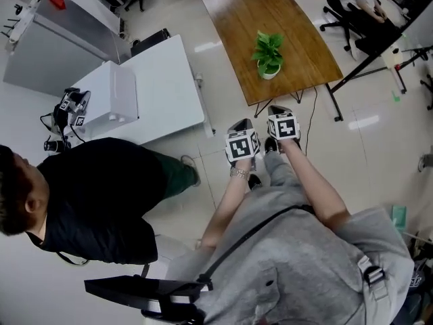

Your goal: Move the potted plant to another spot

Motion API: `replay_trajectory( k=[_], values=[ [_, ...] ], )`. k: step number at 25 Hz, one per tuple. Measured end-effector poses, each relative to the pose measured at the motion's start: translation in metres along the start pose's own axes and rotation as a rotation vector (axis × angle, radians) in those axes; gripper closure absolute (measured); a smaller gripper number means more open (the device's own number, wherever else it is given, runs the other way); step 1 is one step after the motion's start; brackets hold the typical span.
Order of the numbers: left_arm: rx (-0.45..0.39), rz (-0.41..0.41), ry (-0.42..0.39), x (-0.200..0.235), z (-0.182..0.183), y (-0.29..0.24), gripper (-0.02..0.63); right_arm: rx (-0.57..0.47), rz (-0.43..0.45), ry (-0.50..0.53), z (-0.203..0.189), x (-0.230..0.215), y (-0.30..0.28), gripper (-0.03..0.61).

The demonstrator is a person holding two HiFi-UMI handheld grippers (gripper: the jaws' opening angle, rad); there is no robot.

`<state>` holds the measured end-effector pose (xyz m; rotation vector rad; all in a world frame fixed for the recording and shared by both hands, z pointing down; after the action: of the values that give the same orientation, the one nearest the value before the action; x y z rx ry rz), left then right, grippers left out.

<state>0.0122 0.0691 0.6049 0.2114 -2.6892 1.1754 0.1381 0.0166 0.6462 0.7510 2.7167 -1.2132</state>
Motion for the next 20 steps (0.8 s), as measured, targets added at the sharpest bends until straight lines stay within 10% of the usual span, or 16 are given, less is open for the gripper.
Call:
replay_trajectory(
  k=[8,20],
  values=[
    [-0.045,-0.007,-0.018,-0.009,-0.006,0.032,0.603,-0.046,0.145,0.091,0.018,0.073,0.047,0.580],
    [-0.067,-0.006,-0.053,-0.050,-0.008,0.040,0.603,-0.069,0.196,0.076,0.019,0.054,0.083,0.580]
  ],
)
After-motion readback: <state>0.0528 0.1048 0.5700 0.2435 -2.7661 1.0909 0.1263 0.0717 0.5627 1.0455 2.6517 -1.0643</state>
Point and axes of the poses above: the fingertips, and each gripper's own axes: y backward along the fingers, x to its left, z out of its top, the point moved 5 cm from there along y, backward along the fingers, and after that the axes turned 8 degrees about z, right-handed, at the moved point
